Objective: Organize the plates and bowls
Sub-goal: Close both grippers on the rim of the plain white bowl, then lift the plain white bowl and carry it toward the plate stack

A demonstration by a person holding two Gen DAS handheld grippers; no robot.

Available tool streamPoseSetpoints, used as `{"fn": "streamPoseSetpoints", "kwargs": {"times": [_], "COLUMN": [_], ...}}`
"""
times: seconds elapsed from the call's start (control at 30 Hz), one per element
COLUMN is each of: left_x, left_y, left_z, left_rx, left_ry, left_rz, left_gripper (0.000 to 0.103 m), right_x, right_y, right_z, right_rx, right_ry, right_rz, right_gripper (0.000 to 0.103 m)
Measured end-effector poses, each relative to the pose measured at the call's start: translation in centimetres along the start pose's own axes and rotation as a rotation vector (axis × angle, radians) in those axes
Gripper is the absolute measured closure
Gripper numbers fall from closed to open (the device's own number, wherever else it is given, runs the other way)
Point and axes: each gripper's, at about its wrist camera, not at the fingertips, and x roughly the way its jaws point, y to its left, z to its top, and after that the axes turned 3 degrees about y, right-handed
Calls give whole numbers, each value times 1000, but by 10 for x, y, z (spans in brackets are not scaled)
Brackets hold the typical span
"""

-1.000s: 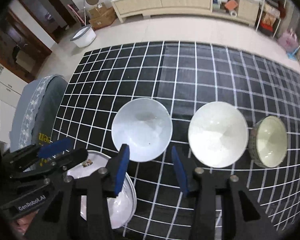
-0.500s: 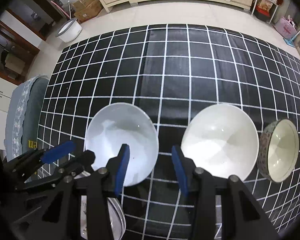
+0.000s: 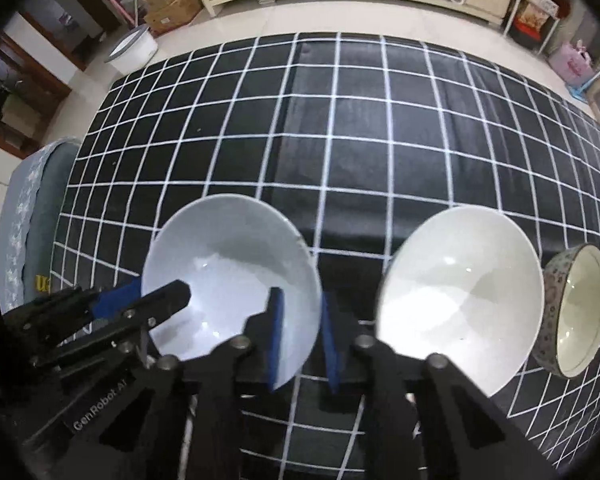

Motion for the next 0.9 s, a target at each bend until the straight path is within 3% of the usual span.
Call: {"fn": "streamPoseSetpoints", "kwargs": {"times": [0.07, 0.13, 0.4, 0.9], "left_x": [-1, -2, 0, 2], "left_y": [-1, -1, -13, -67], "left_z": [-2, -3, -16, -66], "left_rx": [8, 12, 38, 116], "left_ry": [-13, -12, 11, 60], "left_rz": [16, 13, 15, -12], "left_gripper": [89, 90, 90, 90], "right_x": [0, 6, -1, -29], "right_y": [-5, -11, -22, -73], "right_z": [-2, -6, -17, -88], "right_rx": [6, 11, 33, 113], "right_ry": [-2, 40, 25, 35], "right_rz": [1, 15, -16, -4], "right_gripper": [93, 94, 94, 94]}}
